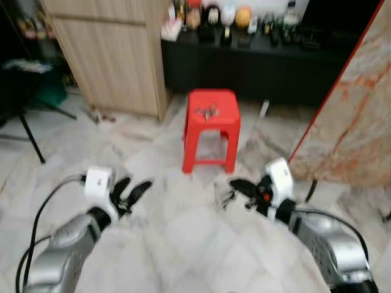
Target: Hang keys on a hook
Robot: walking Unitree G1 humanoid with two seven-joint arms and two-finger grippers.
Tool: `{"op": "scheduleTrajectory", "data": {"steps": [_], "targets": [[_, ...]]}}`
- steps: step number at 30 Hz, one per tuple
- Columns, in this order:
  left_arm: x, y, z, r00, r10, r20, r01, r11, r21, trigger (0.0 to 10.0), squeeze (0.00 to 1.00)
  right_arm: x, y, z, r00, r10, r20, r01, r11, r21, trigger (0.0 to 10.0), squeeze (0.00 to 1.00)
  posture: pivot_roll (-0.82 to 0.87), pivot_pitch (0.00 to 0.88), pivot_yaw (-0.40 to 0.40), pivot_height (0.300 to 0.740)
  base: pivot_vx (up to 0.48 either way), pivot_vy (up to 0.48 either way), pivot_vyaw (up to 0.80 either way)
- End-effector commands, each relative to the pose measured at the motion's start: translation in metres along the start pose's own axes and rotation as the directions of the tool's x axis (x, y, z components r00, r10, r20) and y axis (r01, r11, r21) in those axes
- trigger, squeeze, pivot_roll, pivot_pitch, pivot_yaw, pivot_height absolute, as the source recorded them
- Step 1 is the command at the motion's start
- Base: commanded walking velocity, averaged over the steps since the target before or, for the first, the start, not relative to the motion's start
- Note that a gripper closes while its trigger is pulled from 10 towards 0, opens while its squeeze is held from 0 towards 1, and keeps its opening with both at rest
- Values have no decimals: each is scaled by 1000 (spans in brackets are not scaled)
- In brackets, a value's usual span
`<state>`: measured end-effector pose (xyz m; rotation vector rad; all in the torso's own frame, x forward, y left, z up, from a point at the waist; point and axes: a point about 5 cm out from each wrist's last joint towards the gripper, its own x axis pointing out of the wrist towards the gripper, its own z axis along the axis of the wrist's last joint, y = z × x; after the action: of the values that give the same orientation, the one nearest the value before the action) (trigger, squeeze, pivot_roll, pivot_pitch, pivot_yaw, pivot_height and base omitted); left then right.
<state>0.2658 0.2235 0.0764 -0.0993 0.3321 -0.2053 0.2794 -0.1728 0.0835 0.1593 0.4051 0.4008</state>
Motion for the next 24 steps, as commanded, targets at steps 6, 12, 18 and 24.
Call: {"op": "scheduleTrajectory", "data": {"steps": [6, 12, 18, 24], "targets": [[8, -41, 23, 950, -301, 88, 296, 953, 63, 10000, 0, -1, 18, 13, 998, 33, 55, -30, 998, -62, 10000, 0, -167, 128, -5, 727, 0, 0, 0], [-6, -79, 36, 807, -588, 54, 580, 806, 118, 10000, 0, -1, 41, 39, 970, 226, 85, -209, 962, -174, 10000, 0, -174, 95, -2, 727, 0, 0, 0], [-2, -81, 35, 798, -601, 38, 589, 792, 164, 10000, 0, -1, 44, 62, 950, 279, 140, -242, 942, -233, 10000, 0, -177, 71, -9, 727, 0, 0, 0], [11, -62, 26, 901, -429, 63, 417, 897, 148, 10000, 0, 0, 50, 65, 936, 314, 162, -274, 935, -226, 10000, 0, -163, 80, -30, 727, 0, 0, 0]]}}
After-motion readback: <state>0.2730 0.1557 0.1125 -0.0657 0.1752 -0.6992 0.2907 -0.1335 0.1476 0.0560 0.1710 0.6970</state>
